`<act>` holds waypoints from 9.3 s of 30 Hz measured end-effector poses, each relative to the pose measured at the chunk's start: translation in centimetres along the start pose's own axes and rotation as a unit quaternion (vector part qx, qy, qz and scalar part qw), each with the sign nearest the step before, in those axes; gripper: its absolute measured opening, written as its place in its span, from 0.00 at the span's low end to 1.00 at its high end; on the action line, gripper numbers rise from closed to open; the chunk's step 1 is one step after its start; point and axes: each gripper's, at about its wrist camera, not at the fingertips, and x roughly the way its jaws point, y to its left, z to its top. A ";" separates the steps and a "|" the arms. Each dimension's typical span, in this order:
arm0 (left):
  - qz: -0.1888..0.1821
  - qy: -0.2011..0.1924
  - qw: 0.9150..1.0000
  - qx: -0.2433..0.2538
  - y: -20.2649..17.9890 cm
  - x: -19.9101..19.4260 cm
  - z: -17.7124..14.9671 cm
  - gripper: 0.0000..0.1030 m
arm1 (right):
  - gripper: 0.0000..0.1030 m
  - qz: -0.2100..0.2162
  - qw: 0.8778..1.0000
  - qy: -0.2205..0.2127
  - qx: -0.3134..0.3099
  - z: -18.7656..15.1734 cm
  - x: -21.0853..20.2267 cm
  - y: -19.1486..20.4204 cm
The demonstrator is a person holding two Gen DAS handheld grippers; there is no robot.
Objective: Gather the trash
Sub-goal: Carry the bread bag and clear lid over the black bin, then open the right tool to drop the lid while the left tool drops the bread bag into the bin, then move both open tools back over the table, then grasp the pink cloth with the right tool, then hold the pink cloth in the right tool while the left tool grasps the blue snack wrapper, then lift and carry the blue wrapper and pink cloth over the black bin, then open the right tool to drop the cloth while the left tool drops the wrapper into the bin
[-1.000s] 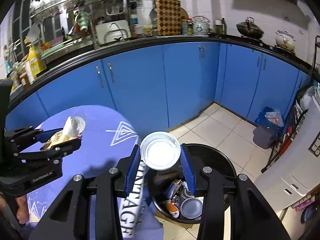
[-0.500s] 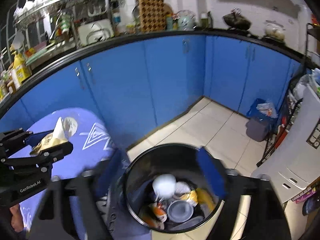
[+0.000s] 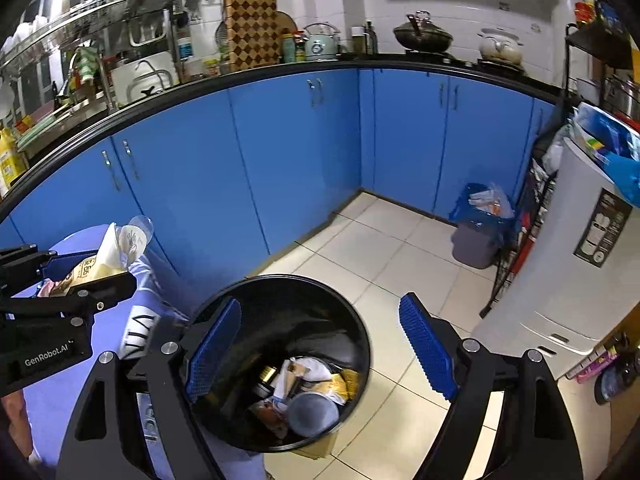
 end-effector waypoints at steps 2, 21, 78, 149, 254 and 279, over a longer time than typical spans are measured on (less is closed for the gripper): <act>-0.001 -0.005 1.000 0.006 -0.9 -0.1 0.4 0.53 | 0.77 -0.002 1.000 0.000 0.005 -0.2 -0.2 -0.8; 0.020 -0.026 0.999 -0.008 0.2 -1.7 0.5 0.83 | 0.77 0.011 1.000 -0.002 -0.015 -0.1 -1.4 1.0; 0.015 0.007 0.974 -0.226 29.0 -1.5 -15.1 0.07 | 0.72 0.136 0.965 0.047 -0.218 0.3 3.9 32.4; -0.071 -0.069 0.971 -0.220 31.7 -3.1 -16.1 0.05 | 0.23 0.200 0.951 0.104 -0.212 -0.6 7.0 35.5; -0.017 -0.061 0.995 -0.076 14.3 -4.5 -5.5 0.31 | 0.25 0.051 0.993 0.014 -0.102 1.9 -1.5 14.3; -0.086 -0.041 0.995 0.021 0.6 1.7 2.5 0.32 | 0.75 -0.012 0.999 0.007 -0.028 1.2 0.4 1.7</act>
